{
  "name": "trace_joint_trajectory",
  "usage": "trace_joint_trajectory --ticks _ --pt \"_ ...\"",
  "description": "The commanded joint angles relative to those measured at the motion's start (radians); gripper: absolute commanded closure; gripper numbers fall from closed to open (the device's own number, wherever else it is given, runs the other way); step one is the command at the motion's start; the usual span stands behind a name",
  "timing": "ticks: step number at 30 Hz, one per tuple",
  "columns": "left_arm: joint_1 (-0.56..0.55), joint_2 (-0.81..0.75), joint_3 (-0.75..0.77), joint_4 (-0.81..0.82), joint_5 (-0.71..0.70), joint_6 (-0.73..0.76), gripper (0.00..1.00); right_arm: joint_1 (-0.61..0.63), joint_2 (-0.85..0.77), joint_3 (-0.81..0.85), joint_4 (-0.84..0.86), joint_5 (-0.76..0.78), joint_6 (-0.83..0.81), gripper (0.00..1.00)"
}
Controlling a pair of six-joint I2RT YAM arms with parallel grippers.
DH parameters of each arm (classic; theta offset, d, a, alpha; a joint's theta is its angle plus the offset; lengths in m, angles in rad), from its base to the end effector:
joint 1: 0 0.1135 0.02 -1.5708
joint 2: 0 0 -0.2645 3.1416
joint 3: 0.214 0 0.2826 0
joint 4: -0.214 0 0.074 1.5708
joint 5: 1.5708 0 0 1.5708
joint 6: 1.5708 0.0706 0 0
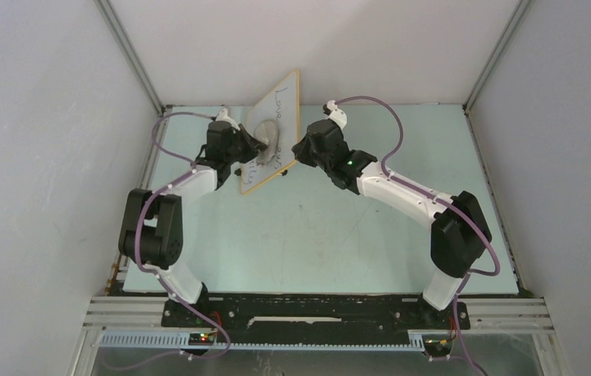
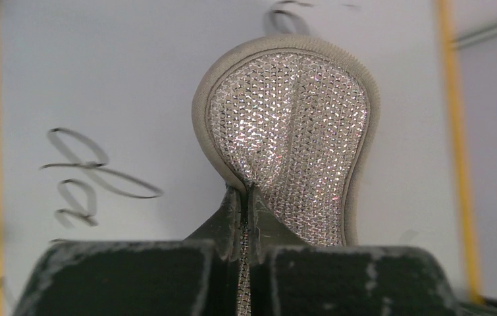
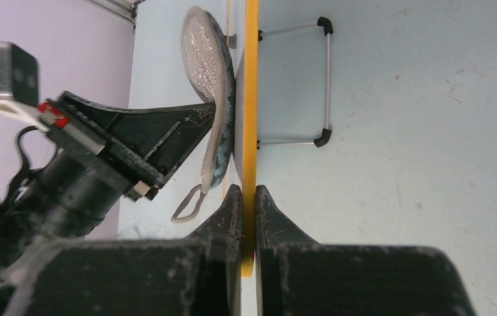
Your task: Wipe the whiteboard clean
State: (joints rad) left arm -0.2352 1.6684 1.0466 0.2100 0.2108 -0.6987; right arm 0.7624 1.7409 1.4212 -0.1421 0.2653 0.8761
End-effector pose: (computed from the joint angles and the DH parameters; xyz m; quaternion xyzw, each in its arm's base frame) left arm 0.4208 -0.1160 0.2074 -0.1350 0.8231 -0.3238 0.4466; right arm 0.3549 0.3133 0.2810 0.1174 0.8374 0.3045 0.4385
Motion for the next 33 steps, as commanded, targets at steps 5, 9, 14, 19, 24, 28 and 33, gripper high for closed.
trace_joint_trajectory --ticks 5,9,14,19,24,28,33 --pt "-0.100 -0.011 0.030 0.053 0.090 0.027 1.00 0.019 -0.047 0.004 0.061 -0.062 -0.016 1.00" --pt "-0.077 0.021 0.048 -0.019 0.041 0.022 1.00 0.021 -0.046 0.000 0.063 -0.057 -0.011 1.00" --pt "0.001 0.044 0.007 -0.051 -0.016 -0.058 1.00 0.022 -0.037 -0.003 0.074 -0.053 -0.005 1.00" --pt "0.071 0.059 -0.032 -0.036 -0.002 -0.067 1.00 0.020 -0.032 -0.003 0.074 -0.047 -0.004 1.00" --pt "0.063 0.064 -0.031 0.011 0.056 -0.058 1.00 0.021 -0.027 -0.002 0.082 -0.045 -0.002 1.00" --pt "0.013 0.051 -0.011 0.027 0.075 -0.017 1.00 0.020 -0.028 -0.003 0.082 -0.042 -0.002 1.00" --pt "-0.054 -0.031 -0.034 0.076 0.059 0.032 1.00 0.018 -0.027 -0.002 0.090 -0.041 -0.002 1.00"
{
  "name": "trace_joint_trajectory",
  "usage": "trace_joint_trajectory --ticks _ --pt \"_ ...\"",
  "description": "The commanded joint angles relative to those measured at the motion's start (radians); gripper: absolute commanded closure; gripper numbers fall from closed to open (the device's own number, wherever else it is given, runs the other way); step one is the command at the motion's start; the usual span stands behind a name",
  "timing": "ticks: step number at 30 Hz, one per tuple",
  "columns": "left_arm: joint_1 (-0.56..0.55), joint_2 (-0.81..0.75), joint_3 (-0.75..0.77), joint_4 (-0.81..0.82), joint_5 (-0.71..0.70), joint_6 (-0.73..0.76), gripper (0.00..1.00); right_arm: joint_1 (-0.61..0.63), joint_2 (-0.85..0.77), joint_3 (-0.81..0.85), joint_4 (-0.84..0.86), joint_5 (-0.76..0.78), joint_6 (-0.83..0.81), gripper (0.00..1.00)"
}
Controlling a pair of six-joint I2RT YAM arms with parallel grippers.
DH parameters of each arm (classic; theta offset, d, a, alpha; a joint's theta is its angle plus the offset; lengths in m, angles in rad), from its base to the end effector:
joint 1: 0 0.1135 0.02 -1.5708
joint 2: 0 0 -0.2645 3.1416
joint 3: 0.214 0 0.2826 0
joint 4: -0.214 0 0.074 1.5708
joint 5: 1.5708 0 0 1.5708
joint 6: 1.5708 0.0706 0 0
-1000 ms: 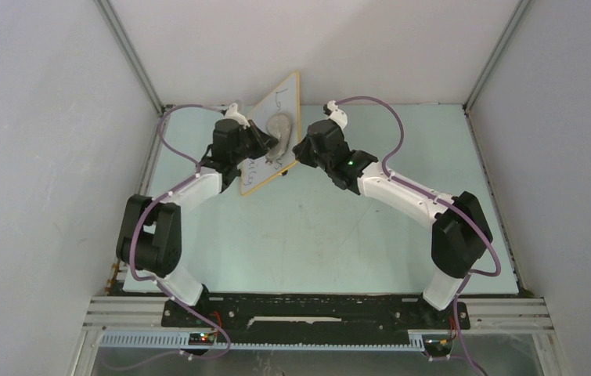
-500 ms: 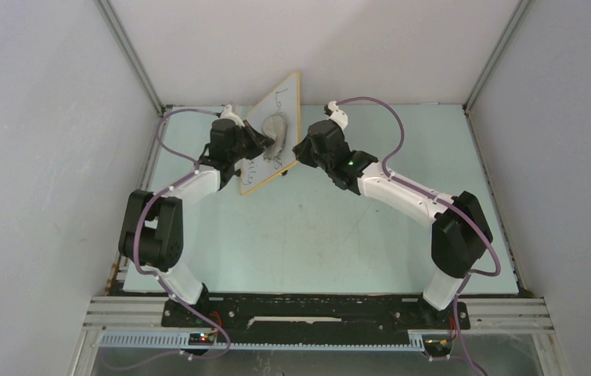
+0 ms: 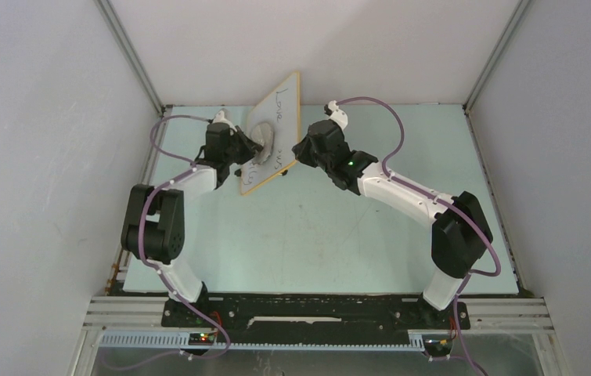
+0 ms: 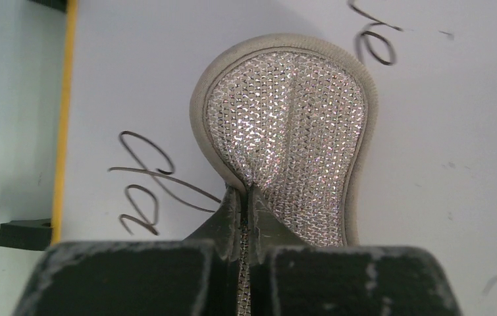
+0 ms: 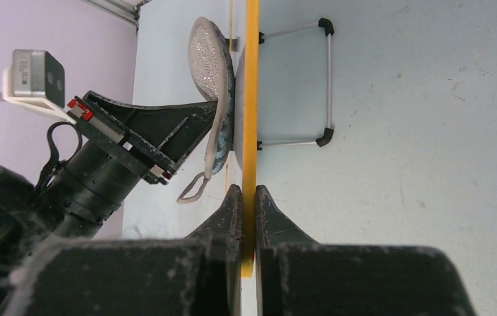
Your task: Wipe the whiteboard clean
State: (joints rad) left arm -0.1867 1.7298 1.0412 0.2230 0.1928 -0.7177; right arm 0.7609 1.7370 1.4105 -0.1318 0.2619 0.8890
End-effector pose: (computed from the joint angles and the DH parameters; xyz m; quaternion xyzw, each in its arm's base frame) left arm 0.4311 -0.0952 0.1812 -0.1735 0.8308 -0.3020 0.4342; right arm 0.3545 0.3123 0.2797 0.1227 0.8358 0.3093 0.4367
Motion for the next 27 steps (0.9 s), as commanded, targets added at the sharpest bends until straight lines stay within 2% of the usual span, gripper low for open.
trace_joint_trajectory --ticks 1,6,8,13,16,20,24,27 --pt "-0.114 -0.115 -0.041 0.066 0.065 0.055 1.00 0.021 -0.025 0.008 0.082 -0.037 -0.015 1.00" --pt "-0.151 -0.206 -0.110 0.146 0.084 0.053 1.00 0.020 -0.027 0.008 0.089 -0.044 -0.014 1.00" --pt "-0.170 -0.224 -0.098 0.124 0.075 0.083 1.00 0.020 -0.031 0.007 0.088 -0.045 -0.013 1.00" --pt "-0.165 -0.142 -0.046 0.033 0.045 0.048 1.00 0.020 -0.037 0.007 0.083 -0.037 -0.015 1.00" --pt "-0.139 -0.095 -0.036 -0.008 0.030 -0.001 1.00 0.020 -0.037 0.007 0.084 -0.035 -0.014 1.00" --pt "-0.093 -0.104 -0.076 -0.067 -0.080 -0.048 1.00 0.020 -0.036 0.007 0.084 -0.031 -0.013 1.00" --pt "-0.026 -0.101 -0.166 0.030 -0.046 -0.107 1.00 0.019 -0.032 0.007 0.086 -0.036 -0.011 1.00" --pt "-0.013 -0.094 -0.166 0.043 -0.024 -0.094 1.00 0.020 -0.031 0.007 0.088 -0.037 -0.009 1.00"
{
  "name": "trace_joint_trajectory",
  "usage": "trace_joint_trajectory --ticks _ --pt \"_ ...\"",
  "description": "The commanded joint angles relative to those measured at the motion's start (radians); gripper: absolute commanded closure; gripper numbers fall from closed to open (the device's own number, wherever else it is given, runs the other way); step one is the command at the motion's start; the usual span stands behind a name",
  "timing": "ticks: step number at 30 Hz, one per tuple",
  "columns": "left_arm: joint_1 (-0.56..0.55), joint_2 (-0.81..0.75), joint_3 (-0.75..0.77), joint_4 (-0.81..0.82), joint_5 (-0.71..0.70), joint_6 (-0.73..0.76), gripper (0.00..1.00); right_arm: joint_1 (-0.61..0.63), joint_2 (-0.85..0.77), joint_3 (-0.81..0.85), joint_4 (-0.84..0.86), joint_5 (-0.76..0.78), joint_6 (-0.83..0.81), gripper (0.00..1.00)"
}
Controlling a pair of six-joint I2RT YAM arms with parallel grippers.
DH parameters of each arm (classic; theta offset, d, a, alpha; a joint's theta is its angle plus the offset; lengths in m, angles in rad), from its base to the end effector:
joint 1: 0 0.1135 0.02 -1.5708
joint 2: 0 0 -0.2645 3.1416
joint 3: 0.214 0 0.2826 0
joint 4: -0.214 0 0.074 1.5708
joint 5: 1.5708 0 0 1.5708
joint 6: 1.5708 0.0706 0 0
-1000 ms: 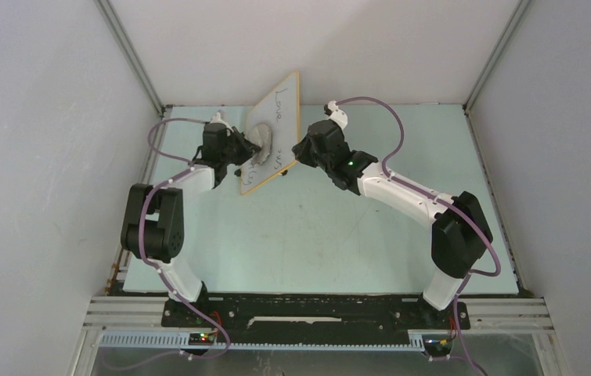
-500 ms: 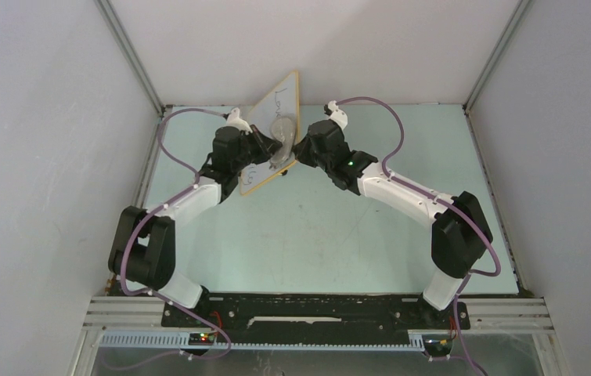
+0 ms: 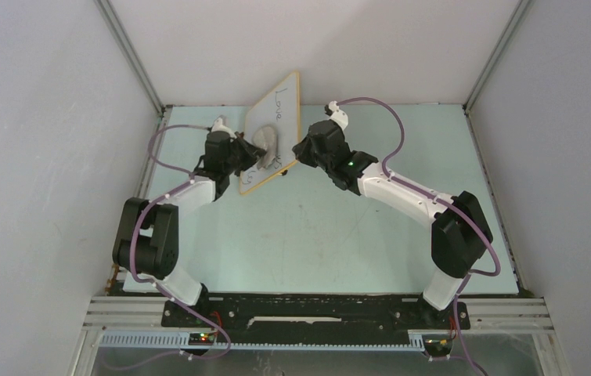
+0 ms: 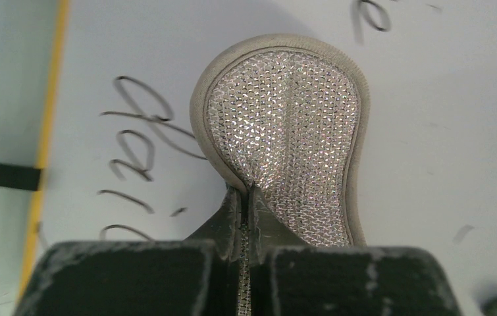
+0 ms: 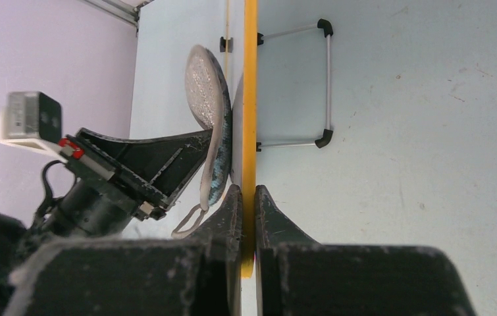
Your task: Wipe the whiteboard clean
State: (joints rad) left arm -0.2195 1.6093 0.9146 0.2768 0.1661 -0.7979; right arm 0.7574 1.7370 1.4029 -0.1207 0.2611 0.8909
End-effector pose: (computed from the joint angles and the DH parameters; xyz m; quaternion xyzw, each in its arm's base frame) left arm 0.3996 -0.1011 0.1888 -0.1949 0.8137 -0.3253 0.4405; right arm 0.3555 0.3111 0.2780 0.1249 0.8346 0.3103 0.4376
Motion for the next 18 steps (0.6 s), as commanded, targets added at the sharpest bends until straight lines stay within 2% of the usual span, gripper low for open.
trace_joint_trajectory --ticks 1,9,13,18 --pt "0.017 0.025 -0.041 -0.003 0.009 -0.014 1.00 0.025 -0.031 0.015 0.078 -0.037 -0.010 1.00" --pt "-0.058 -0.043 -0.078 0.136 0.036 0.013 1.00 0.022 -0.029 0.015 0.084 -0.036 -0.007 1.00" --pt "-0.140 -0.121 -0.050 0.057 -0.042 0.120 1.00 0.023 -0.031 0.015 0.088 -0.037 -0.004 1.00" --pt "-0.150 -0.115 -0.051 0.067 0.016 0.135 1.00 0.022 -0.040 0.015 0.085 -0.039 -0.002 1.00"
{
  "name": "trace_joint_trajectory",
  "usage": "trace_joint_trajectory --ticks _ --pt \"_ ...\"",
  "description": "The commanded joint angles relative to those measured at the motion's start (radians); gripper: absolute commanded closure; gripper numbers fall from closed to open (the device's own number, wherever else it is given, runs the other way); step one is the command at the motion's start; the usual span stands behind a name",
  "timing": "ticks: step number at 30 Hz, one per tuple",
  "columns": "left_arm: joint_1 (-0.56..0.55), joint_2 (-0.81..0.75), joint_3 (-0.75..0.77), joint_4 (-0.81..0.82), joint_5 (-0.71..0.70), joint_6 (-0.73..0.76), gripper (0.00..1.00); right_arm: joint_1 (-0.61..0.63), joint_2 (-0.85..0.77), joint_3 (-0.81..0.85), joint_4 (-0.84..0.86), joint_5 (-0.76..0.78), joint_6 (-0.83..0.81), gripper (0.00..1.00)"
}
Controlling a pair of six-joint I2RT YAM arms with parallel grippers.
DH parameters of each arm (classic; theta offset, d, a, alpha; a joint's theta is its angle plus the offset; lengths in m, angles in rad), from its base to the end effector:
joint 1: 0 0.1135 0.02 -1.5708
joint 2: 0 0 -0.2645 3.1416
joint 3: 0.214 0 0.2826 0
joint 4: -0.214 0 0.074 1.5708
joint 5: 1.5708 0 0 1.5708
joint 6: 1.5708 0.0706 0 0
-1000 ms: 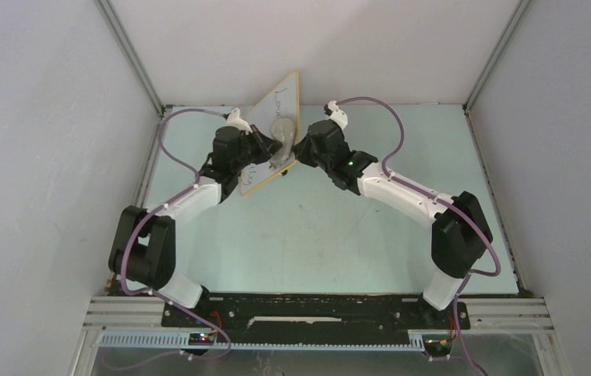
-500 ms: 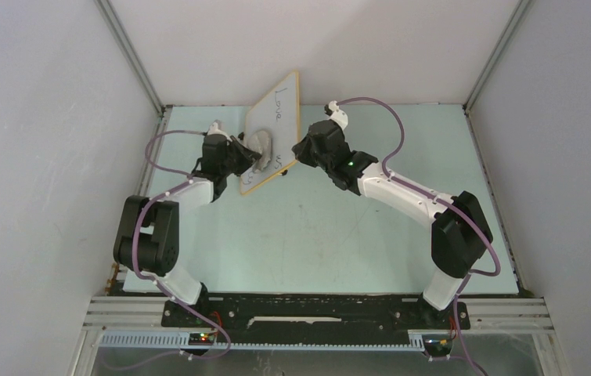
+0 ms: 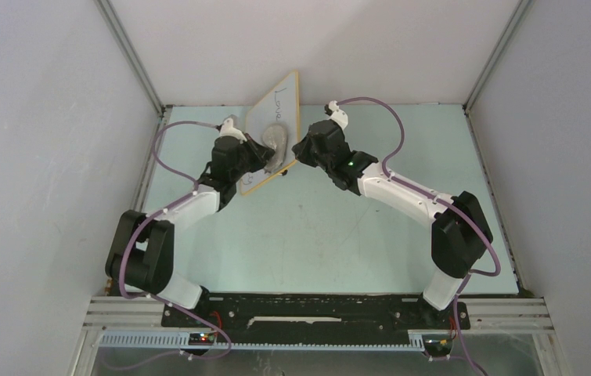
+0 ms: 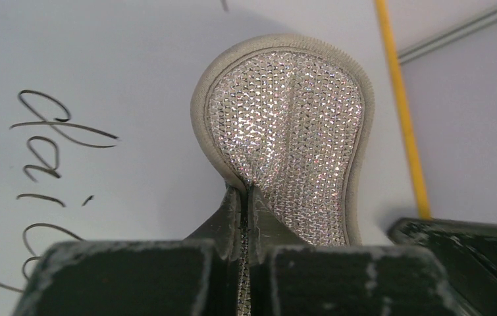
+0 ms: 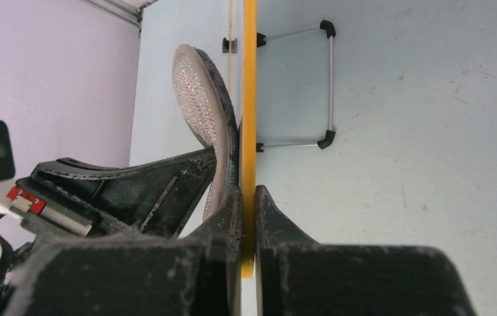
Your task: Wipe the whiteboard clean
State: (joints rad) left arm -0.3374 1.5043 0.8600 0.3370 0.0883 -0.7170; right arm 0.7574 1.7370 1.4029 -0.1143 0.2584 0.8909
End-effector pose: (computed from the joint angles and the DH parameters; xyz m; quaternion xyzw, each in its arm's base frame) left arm 0.3724 -0.1372 0.2159 -0.1265 0.7966 -0.3276 0.4920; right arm 0.3557 0.3115 0.2788 0.1244 0.8331 0.3133 0.4385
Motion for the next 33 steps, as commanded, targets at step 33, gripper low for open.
trace_joint_trajectory --ticks 33 --pt "-0.064 -0.058 -0.055 0.097 0.118 0.154 1.00 0.016 -0.051 0.001 0.084 -0.044 0.008 1.00"
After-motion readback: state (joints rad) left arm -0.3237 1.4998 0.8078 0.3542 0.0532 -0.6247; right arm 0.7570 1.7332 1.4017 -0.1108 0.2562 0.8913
